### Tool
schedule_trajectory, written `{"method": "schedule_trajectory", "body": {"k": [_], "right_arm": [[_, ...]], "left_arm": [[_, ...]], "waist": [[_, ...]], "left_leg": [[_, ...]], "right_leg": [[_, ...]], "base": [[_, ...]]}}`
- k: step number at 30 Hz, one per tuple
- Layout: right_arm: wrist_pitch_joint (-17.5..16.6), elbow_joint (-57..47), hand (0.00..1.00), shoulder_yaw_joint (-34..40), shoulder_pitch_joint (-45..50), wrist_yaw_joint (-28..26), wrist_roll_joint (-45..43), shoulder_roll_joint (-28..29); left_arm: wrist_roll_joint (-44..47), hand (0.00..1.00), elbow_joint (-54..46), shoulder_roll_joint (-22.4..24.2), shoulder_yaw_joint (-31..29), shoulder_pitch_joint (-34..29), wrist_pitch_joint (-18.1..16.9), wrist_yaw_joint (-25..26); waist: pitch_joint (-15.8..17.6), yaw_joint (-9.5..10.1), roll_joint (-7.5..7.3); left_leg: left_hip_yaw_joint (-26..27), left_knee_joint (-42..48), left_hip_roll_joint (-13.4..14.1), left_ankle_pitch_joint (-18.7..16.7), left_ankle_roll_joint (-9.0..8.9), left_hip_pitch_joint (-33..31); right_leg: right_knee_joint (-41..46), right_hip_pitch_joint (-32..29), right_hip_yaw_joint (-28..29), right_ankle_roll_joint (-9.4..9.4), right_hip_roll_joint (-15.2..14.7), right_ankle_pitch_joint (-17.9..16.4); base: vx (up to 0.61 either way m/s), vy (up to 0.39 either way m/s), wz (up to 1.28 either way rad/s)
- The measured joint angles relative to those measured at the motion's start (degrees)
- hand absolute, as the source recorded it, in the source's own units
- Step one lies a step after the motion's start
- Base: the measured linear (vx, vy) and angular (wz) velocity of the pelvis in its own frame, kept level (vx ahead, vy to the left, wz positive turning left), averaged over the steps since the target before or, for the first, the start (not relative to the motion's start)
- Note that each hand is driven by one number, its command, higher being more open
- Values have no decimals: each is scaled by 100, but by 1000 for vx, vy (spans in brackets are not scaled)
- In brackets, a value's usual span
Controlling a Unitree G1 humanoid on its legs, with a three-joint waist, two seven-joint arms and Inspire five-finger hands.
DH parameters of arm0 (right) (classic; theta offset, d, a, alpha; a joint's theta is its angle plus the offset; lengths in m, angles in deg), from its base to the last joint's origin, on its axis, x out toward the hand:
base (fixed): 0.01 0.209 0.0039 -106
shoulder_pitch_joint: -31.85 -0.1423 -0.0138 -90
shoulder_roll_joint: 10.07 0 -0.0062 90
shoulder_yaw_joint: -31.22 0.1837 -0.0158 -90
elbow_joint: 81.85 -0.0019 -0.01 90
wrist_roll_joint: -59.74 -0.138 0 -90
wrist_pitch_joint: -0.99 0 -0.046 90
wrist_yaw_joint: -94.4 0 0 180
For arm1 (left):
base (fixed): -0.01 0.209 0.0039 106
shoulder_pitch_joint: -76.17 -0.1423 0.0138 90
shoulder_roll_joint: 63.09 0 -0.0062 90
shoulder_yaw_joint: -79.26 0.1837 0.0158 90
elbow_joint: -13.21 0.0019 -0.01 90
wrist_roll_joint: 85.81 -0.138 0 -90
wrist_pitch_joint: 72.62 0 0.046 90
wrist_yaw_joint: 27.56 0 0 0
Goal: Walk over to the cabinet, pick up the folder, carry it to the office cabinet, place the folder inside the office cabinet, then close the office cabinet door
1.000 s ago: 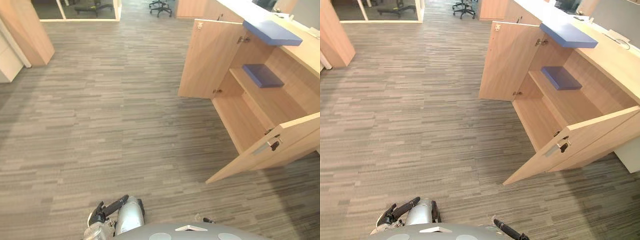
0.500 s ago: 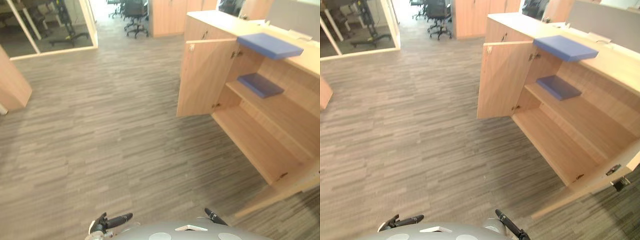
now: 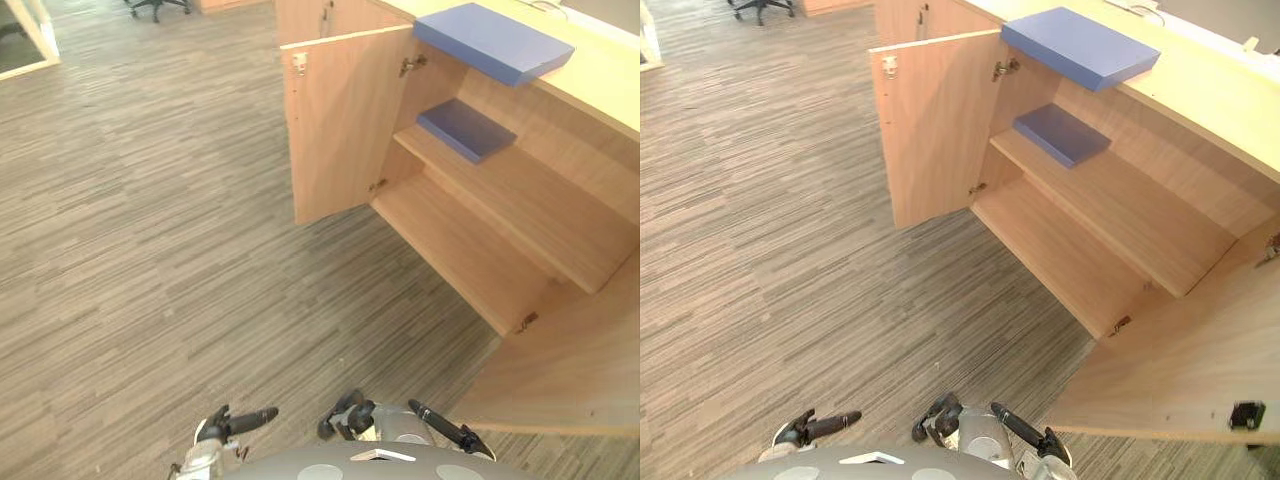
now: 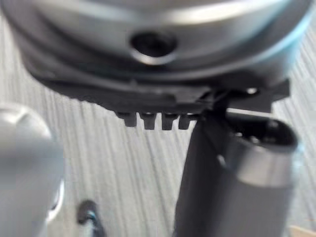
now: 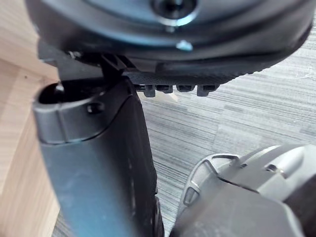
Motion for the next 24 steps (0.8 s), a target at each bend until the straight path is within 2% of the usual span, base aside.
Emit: {"method": "schedule_trajectory", "body": {"k": [1, 2, 3, 4, 5, 6, 8, 9, 10, 11, 12, 13, 14, 15, 16, 17, 18, 20, 22, 23, 24], "right_arm": [[-1, 16, 100, -12, -5, -3, -7, -2], [-6, 64, 100, -55, -20, -14, -1, -7], [-23, 168, 100, -129, -61, -19, 11, -33], [-21, 278, 100, -183, -101, -19, 21, -56], [-8, 495, 100, -357, -221, -18, 36, -126], [8, 652, 100, -534, -281, -16, 77, -207], [15, 753, 100, -658, -367, -7, 131, -290], [22, 803, 100, -663, -383, 7, 128, -337], [34, 823, 100, -677, -380, 27, 121, -335], [30, 818, 100, -699, -367, 30, 115, -327], [19, 798, 100, -719, -339, 29, 115, -314], [-43, 757, 100, -753, -240, 26, -39, -303], [-59, 738, 100, -777, -193, 24, -121, -291], [-66, 687, 100, -868, -103, 36, -258, -227], [-70, 641, 100, -926, -22, -13, -378, -107], [-59, 642, 100, -927, -11, -42, -394, -92], [-68, 632, 100, -937, -18, -69, -401, -86], [-86, 626, 100, -913, -29, -87, -402, -50], [-82, 628, 100, -827, -45, -160, -404, -26], [-82, 617, 100, -747, -48, -193, -409, -34], [-74, 539, 100, -566, -72, -212, -444, -86]], "left_arm": [[104, 100, -11, 30, -111, -3, 1, -7], [270, 100, -53, 41, -271, -29, -35, 0], [374, 100, -183, -14, -366, -35, -100, 10], [459, 100, -196, -60, -382, -43, -113, 34], [462, 100, -205, -137, -369, -63, -126, 83], [460, 100, -203, -147, -352, -85, -127, 118], [621, 100, -209, -97, -358, -122, -124, 143], [659, 100, -195, -96, -316, -131, -128, 161], [700, 100, -185, -74, -284, -190, -131, 217], [713, 100, -180, -76, -283, -236, -134, 236], [727, 100, -176, -74, -284, -273, -140, 255], [843, 100, -146, -56, -277, -318, -160, 262], [888, 100, -121, -57, -279, -330, -163, 262], [966, 100, -52, -91, -337, -367, -166, 253], [965, 100, -40, -195, -336, -287, -227, 280], [966, 100, -51, -203, -340, -259, -265, 270], [965, 100, -83, -198, -366, -232, -278, 248], [978, 100, -65, -212, -373, -231, -265, 205], [972, 100, 63, -287, -353, -229, -257, 197], [953, 100, 143, -285, -331, -230, -247, 191], [911, 100, 267, -261, -145, -256, -225, 213]], "waist": [[3, 20, 5], [16, 81, -12], [24, 162, -57], [38, 190, -87], [49, 249, -237], [37, 314, -293], [60, 390, -258], [116, 451, -231], [134, 465, -247], [142, 462, -261], [143, 461, -277], [140, 471, -272], [142, 489, -284], [123, 549, -332], [40, 515, -559], [7, 522, -635], [20, 558, -582], [-29, 585, -624], [-66, 592, -631], [-101, 588, -589], [-168, 588, -420]], "left_leg": [[-96, 536, 168, 115, 87, -142], [-252, 1495, 486, 261, 252, -435], [-434, 2069, 650, 235, 245, -773], [-488, 2199, 671, 198, 274, -944], [-596, 2151, 644, 98, 289, -1345], [-789, 1893, 572, -43, 248, -1783], [-1122, 1138, 369, -204, 226, -2290], [-1510, 300, 117, -264, 216, -2499], [-2041, -977, -287, -231, 176, -2564], [-2268, -1526, -438, -166, 118, -2555], [-2479, -2036, -574, -41, 83, -2538], [-2835, -3005, -782, 381, 101, -2539], [-2922, -3074, -851, 781, 25, -2535], [-2826, -2920, -1004, 1226, -55, -2438], [-2722, -2871, -1158, 1055, 47, -2455], [-2675, -2750, -1164, 957, 78, -2487], [-2578, -2442, -1141, 703, 110, -2521], [-2350, -2099, -1196, 350, 261, -2484], [-2049, -2023, -1354, 128, 421, -2280], [-1912, -2044, -1393, 68, 481, -2187], [-1634, -2330, -1476, 13, 571, -1821]], "right_leg": [[-58, 146, 136, 26, 104, -56], [-171, 444, 422, 92, 279, -145], [-318, 726, 714, 147, 385, -185], [-408, 856, 883, 192, 402, -182], [-614, 1080, 1203, 342, 405, -103], [-836, 1241, 1476, 465, 395, -16], [-1070, 1454, 1854, 621, 370, 88], [-1191, 1631, 2105, 703, 318, 137], [-1288, 1820, 2345, 815, 170, 194], [-1323, 1910, 2402, 882, 104, 204], [-1371, 1998, 2472, 977, 35, 205], [-1443, 2163, 2670, 1275, -118, 102], [-1454, 2245, 2755, 1412, -196, 26], [-1452, 2352, 3027, 1566, -398, -25], [-1374, 2242, 3139, 1574, -618, 189], [-1314, 2167, 3206, 1544, -685, 325], [-1241, 2102, 3395, 1556, -750, 602], [-1192, 2092, 3653, 1679, -959, 849], [-903, 1961, 3966, 1717, -1254, 927], [-626, 1799, 4116, 1665, -1363, 966], [267, 1243, 4387, 1350, -1577, 1195]], "base": [[527, -91, -112], [453, -83, -127], [416, -74, -131], [293, -25, -133], [284, 20, -132], [275, 54, -130], [298, 144, -113], [483, 290, -141], [499, 322, -125], [338, 255, -98], [412, 379, -88], [413, 407, -87], [495, 504, -106], [423, 399, -61], [424, 384, -49], [390, 376, -33], [285, 309, -43], [301, 348, -61], [238, 307, -66], [170, 309, -91], [156, 318, -93]]}}
